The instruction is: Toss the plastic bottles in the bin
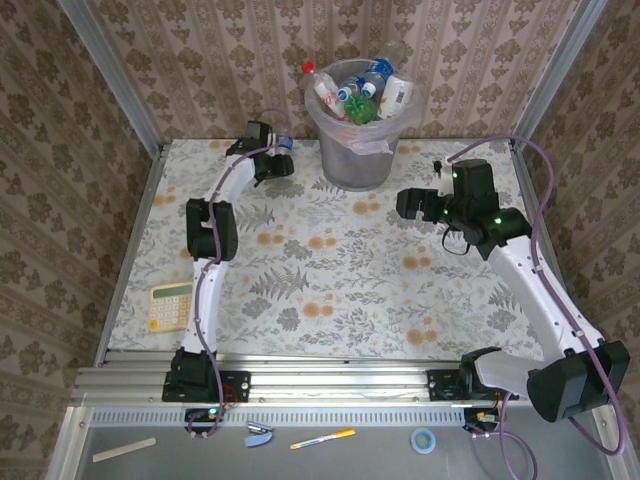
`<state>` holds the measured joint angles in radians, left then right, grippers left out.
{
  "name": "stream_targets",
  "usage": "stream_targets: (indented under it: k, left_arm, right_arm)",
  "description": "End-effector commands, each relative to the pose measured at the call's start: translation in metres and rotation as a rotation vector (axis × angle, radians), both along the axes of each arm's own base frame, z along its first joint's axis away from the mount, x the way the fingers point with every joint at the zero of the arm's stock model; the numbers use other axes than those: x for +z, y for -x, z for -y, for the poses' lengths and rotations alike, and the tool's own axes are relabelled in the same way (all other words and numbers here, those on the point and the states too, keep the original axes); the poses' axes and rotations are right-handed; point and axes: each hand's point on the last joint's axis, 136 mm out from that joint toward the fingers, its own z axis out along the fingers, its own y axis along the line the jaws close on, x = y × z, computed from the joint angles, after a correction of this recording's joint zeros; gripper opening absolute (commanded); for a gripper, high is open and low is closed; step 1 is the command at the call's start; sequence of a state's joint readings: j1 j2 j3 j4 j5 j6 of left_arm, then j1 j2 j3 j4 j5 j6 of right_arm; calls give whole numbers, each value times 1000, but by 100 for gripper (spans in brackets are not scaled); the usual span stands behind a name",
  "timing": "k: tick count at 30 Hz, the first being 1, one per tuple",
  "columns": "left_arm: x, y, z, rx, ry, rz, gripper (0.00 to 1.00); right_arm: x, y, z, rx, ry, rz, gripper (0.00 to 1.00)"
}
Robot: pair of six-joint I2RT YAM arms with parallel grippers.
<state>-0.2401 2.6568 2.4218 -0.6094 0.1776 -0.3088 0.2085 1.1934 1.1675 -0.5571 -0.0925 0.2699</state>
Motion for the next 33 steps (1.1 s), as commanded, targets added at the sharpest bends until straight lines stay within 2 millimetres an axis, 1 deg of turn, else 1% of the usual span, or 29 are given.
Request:
stream_targets:
  k: [1,2,3,6,9,11,13,14,16,18,21,23,25,27,29,30,31,32,33]
  left_arm:
    - [-6,4,-4,18,-12,-33,55]
    - [-8,4,-5,21,-18,-33,52]
    - [-7,3,-6,24,-21,-32,49]
    - [-6,1,-6,17,-7,-25,40]
    - [-2,3,-3,-11,-1,-18,28]
    - [5,5,-4,-24,-9,-2,20]
    - [13,8,-6,-33,-7,26,14]
    - [18,11,-7,-35,-5,41,9]
    - [25,17,-11,-43,2,59,5]
    - [35,25,-13,-53,10,82,4]
    - [53,47,-9,-88,40,122,3]
    - [65,68,-5,-116,54,160,4]
    - [67,88,-5,-131,56,145,5]
    - [70,106,-7,-133,56,139,7]
    - [78,124,-11,-125,64,141,12]
    - [82,134,-14,-125,63,142,17]
    - [88,143,-18,-117,53,142,25]
    - [94,150,-25,-101,35,135,33]
    - [100,159,-32,-87,20,123,46]
  right_arm:
    - [0,-4,-3,8,-24,-1,100]
    - [5,-9,-4,8,-30,26,100]
    - [4,-11,-5,7,-31,26,100]
    - [-2,-18,-8,11,-48,17,100]
    - [-9,-24,-13,13,-72,-1,100]
    - [-13,-28,-17,20,-96,-6,100]
    - [-18,-31,-22,30,-118,-15,100]
    - [-21,-32,-24,35,-127,-22,100]
    - [-26,-35,-25,35,-133,-35,100]
    - [-31,-36,-27,39,-142,-43,100]
    - [-33,-38,-35,69,-179,-47,100]
    - [-34,-40,-42,87,-211,-42,100]
    - [-36,-42,-47,96,-235,-52,100]
    - [-34,-41,-50,108,-250,-59,100]
    - [-34,-41,-51,110,-253,-61,100]
    - [-35,-41,-51,111,-252,-62,100]
    - [-37,-40,-51,112,-248,-66,100]
    - [-37,-39,-51,112,-245,-67,100]
    - [-38,-38,-51,116,-242,-72,100]
